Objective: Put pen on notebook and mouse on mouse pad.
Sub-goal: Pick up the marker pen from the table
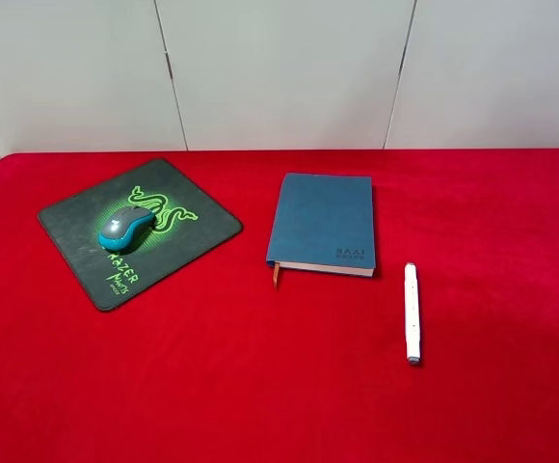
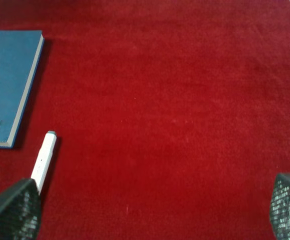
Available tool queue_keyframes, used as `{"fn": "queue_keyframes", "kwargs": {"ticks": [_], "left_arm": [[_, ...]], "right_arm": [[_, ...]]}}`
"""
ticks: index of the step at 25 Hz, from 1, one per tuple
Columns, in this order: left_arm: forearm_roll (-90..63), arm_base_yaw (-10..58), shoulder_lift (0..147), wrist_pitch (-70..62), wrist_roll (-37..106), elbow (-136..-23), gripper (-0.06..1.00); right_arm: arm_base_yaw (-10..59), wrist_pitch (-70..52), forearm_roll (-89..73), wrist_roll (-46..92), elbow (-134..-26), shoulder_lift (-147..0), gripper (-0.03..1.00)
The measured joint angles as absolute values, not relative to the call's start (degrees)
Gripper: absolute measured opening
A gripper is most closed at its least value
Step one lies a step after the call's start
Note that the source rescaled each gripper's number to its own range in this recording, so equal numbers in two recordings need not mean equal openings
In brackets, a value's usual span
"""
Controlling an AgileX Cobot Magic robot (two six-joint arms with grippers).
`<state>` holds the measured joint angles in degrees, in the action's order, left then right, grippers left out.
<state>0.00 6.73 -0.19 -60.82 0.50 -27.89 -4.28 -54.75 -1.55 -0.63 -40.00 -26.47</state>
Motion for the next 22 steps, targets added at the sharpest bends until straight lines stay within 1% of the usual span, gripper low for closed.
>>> {"fn": "queue_keyframes", "kwargs": {"ticks": [2,4,10,14,22], "left_arm": [[0.00,6.73,-0.19,-60.82,0.55,-27.89,1.00],[0.00,6.73,-0.19,-60.82,0.55,-27.89,1.00],[0.00,6.73,-0.19,-60.82,0.55,-27.89,1.00],[0.00,6.73,-0.19,-60.82,0.55,-27.89,1.00],[0.00,6.73,-0.19,-60.82,0.55,-27.89,1.00]], "right_arm": [[-4.04,-53.74,-1.70,0.46,-41.50,-31.25,1.00],[-2.22,-53.05,-1.65,1.81,-42.31,-36.80,1.00],[8.19,-50.54,-1.04,2.26,-42.47,-49.02,1.00],[13.49,-49.15,-1.04,-0.49,-44.08,-57.60,1.00],[22.02,-48.45,-0.86,-7.57,-51.61,-74.75,1.00]]}}
